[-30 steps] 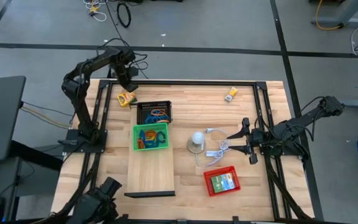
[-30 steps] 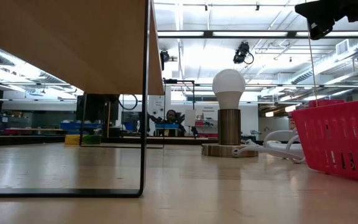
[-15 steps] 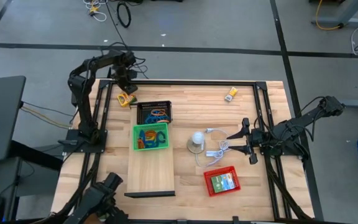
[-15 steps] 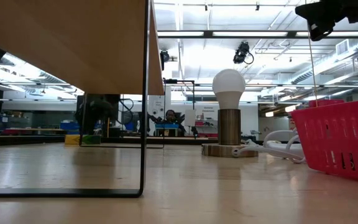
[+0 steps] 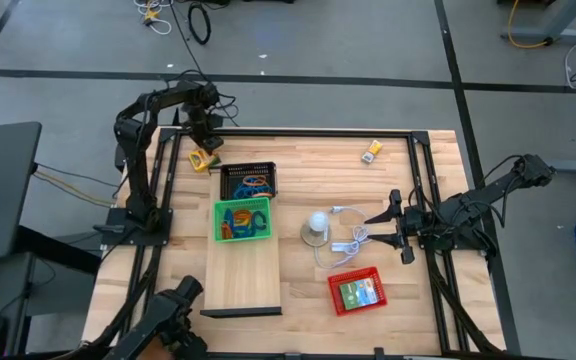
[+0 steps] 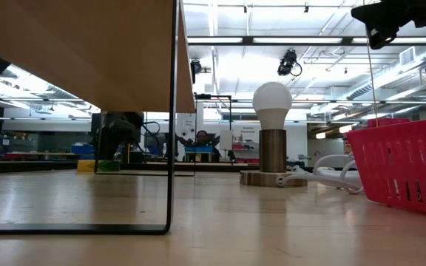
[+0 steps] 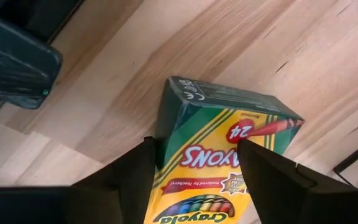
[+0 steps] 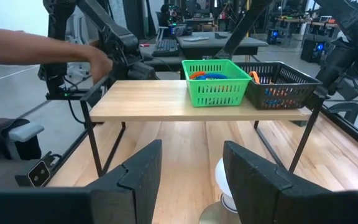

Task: Pick & Place Office Desk Supplies
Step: Put the box of crayon into the red bin

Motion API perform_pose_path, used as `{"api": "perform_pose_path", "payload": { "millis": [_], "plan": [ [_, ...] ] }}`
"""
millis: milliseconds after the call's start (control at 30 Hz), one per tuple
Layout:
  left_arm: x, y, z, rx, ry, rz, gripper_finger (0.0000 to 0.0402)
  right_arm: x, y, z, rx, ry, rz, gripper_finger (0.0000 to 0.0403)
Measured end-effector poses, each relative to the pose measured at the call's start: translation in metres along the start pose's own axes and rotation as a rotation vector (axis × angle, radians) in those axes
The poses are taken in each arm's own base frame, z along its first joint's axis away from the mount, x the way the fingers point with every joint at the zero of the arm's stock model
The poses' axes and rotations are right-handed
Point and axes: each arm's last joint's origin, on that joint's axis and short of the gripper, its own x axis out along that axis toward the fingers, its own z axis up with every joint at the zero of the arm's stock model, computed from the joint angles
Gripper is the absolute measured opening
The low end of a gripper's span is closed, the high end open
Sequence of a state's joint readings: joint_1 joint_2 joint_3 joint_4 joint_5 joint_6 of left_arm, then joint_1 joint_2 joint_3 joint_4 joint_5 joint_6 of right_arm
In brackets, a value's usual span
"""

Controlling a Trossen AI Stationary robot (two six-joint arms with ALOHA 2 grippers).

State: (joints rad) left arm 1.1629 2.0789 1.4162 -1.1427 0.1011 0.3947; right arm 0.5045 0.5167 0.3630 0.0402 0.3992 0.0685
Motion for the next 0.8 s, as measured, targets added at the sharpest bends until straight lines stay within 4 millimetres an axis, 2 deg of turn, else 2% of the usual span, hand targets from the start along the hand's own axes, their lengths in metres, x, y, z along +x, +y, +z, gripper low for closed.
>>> {"api": "perform_pose_path", "payload": {
  "millis": [100,200,267,400,433,600,800],
  "plan": [
    [0.001,0.001,0.001,0.011,0.007,0.019,0.0215,0.0,0.0,0.0,0.003,0.0,0.0,0.0181],
    [0.001,0.003,0.0,0.004,0.004,0.018,0.0179,0.0,0.0,0.0,0.004,0.0,0.0,0.0181],
    [0.001,0.005,-0.002,-0.004,0.005,-0.003,0.014,0.0,0.0,0.0,0.005,0.0,0.0,0.0181],
    [0.001,0.005,-0.005,-0.017,0.036,0.021,0.0032,0.0,0.0,0.0,0.005,0.0,0.001,0.0181],
    [0.001,0.005,-0.005,-0.035,0.041,0.037,0.0017,0.0,0.0,0.0,0.005,0.0,0.001,0.0181],
    [-0.008,-0.001,-0.007,-0.07,0.052,0.145,0.0002,0.0,0.0,0.0,0.005,0.0,0.002,0.0181],
    [-0.03,-0.015,-0.017,-0.057,0.019,0.189,0.0001,0.0,0.0,0.0,-0.002,0.0,0.002,0.0181]
  ]
}}
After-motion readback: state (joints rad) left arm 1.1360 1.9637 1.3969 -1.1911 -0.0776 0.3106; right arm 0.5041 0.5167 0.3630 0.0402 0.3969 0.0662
